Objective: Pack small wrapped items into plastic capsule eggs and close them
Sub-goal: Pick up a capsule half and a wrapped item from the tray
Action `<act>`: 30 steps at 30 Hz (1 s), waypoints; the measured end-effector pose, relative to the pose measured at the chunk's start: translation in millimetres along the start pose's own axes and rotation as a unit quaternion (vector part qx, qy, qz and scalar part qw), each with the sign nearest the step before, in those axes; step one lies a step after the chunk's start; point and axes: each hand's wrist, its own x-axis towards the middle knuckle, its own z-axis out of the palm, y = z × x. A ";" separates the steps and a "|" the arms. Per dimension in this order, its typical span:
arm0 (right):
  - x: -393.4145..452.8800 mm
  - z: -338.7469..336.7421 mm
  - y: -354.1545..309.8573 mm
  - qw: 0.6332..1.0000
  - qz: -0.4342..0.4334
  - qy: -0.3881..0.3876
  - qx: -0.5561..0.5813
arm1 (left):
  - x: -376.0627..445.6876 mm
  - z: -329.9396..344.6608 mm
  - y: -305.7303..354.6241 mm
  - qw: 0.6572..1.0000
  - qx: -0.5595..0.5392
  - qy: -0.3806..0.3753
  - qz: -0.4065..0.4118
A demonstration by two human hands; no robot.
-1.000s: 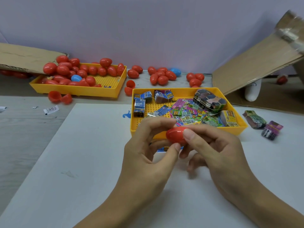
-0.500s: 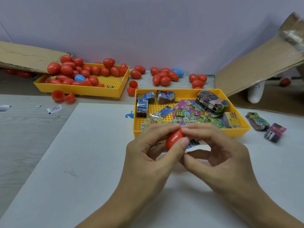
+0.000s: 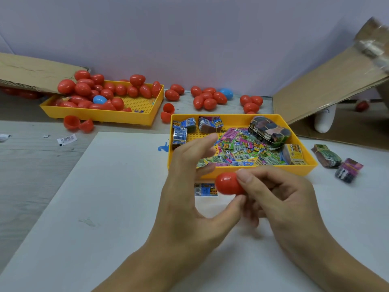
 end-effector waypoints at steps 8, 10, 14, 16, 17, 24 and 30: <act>-0.6 -1.0 -2.1 1.000 -0.004 -0.028 0.012 | 4.6 -2.1 2.7 0.968 -0.139 -0.014 -0.207; 0.3 -3.9 -3.1 0.999 -0.010 -0.032 -0.007 | 6.3 -2.5 1.0 0.960 -0.173 0.008 -0.220; 9.0 -29.0 -6.7 0.970 -0.084 0.004 -0.227 | 10.5 -3.3 -2.5 0.942 -0.228 0.082 -0.233; 11.9 -38.4 -7.7 0.927 -0.091 -0.043 -0.361 | 10.7 -2.9 -2.2 0.943 -0.223 0.100 -0.226; 12.1 -39.5 -7.7 0.908 -0.069 -0.074 -0.407 | 10.4 -2.6 -1.5 0.945 -0.216 0.106 -0.220; 10.2 -34.3 -10.0 0.859 -0.023 -0.121 -0.496 | 8.9 -0.7 -1.3 0.942 -0.217 0.138 -0.217; 8.7 -28.3 -11.3 0.851 -0.096 -0.149 -0.495 | 6.0 -1.3 -3.9 0.949 -0.200 0.127 -0.210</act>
